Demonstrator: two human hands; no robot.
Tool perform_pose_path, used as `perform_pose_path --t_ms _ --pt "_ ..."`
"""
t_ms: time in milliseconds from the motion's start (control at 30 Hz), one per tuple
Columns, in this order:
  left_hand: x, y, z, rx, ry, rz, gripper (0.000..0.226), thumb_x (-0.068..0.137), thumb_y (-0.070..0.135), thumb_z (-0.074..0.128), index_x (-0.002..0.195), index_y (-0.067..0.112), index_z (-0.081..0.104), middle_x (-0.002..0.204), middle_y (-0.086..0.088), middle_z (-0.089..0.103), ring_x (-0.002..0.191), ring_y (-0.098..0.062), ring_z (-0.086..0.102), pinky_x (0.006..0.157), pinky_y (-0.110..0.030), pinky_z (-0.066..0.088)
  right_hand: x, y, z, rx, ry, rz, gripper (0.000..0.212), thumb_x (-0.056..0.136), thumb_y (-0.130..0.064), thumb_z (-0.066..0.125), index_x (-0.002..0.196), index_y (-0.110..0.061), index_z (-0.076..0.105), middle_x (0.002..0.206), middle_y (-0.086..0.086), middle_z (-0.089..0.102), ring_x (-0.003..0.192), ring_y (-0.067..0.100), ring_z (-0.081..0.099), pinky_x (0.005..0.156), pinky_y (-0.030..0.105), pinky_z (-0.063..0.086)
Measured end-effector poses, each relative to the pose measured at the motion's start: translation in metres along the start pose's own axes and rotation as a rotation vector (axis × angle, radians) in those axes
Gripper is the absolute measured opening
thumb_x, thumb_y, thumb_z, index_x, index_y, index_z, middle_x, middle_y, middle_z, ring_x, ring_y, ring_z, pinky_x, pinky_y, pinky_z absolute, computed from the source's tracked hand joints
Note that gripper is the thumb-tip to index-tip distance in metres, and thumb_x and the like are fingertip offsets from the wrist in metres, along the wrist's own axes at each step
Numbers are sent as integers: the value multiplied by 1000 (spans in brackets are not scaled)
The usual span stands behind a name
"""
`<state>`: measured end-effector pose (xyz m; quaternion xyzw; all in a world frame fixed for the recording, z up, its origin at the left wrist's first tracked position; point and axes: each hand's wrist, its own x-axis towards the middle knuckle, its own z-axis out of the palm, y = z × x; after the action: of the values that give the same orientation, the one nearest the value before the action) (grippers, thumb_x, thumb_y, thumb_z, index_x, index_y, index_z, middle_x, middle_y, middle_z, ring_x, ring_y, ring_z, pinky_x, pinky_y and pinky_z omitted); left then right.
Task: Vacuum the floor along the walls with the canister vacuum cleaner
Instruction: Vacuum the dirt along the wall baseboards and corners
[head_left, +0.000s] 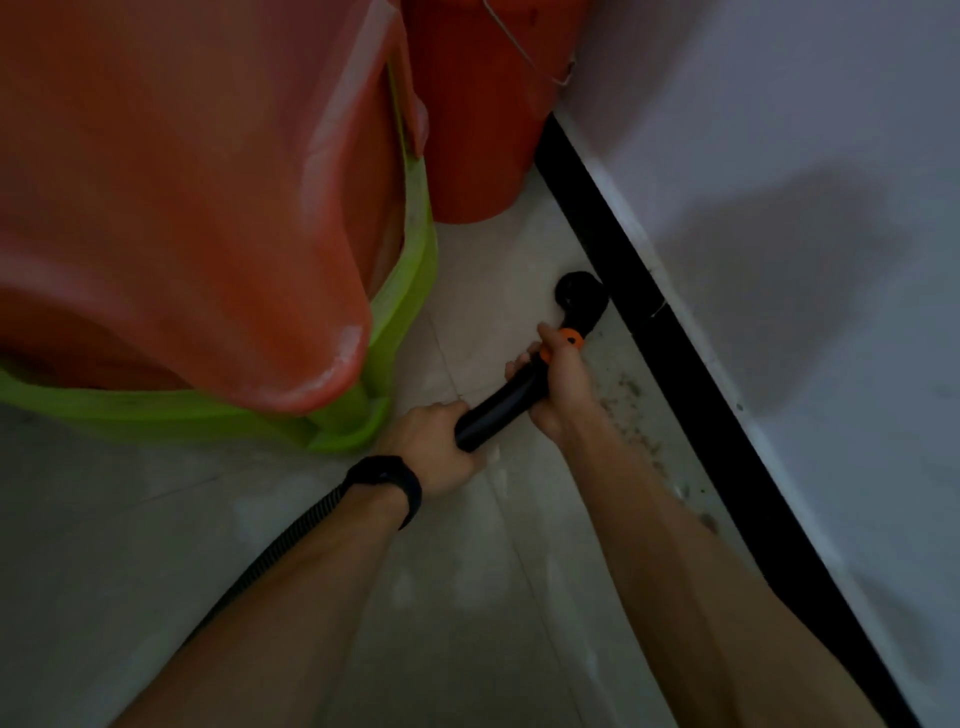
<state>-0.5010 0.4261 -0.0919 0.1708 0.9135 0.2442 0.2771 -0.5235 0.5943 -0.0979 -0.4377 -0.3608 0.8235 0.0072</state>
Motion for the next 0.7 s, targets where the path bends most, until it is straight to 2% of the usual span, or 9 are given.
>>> perform_pose_path --t_ms 100,167,333,533,700 --pt "-27 -20 -1 61 19 1 30 82 47 68 76 33 42 70 10 52 60 -11 51 48 -26 35 -18 25 9 7 13 15 24 95 -8 64 80 -15 47 58 0 44 43 13 44 47 26 46" --pt "-46 -32 -3 118 27 -9 27 83 47 66 83 31 45 70 10 51 59 -12 49 48 -26 32 -34 42 15 10 5 35 26 93 -5 62 77 -15 45 56 -1 42 41 13 42 46 26 43" --pt "-85 -53 -12 272 -32 -24 22 82 46 64 88 32 48 74 8 53 68 -20 50 59 -30 42 -68 80 16 74 39 74 23 90 -1 60 76 -13 46 52 -1 45 40 14 43 45 27 43" --pt "-102 -53 -3 402 -57 -5 25 79 48 58 99 33 52 94 4 67 85 -24 64 66 -29 46 -88 94 2 140 110 71 20 88 -2 61 76 -12 49 54 0 47 42 14 44 46 27 43" --pt "-90 -30 1 358 -49 -9 19 80 39 57 97 33 51 92 4 66 83 -23 62 66 -29 45 -91 80 -8 179 84 68 17 93 -9 68 84 -10 53 57 1 51 46 14 51 52 29 50"
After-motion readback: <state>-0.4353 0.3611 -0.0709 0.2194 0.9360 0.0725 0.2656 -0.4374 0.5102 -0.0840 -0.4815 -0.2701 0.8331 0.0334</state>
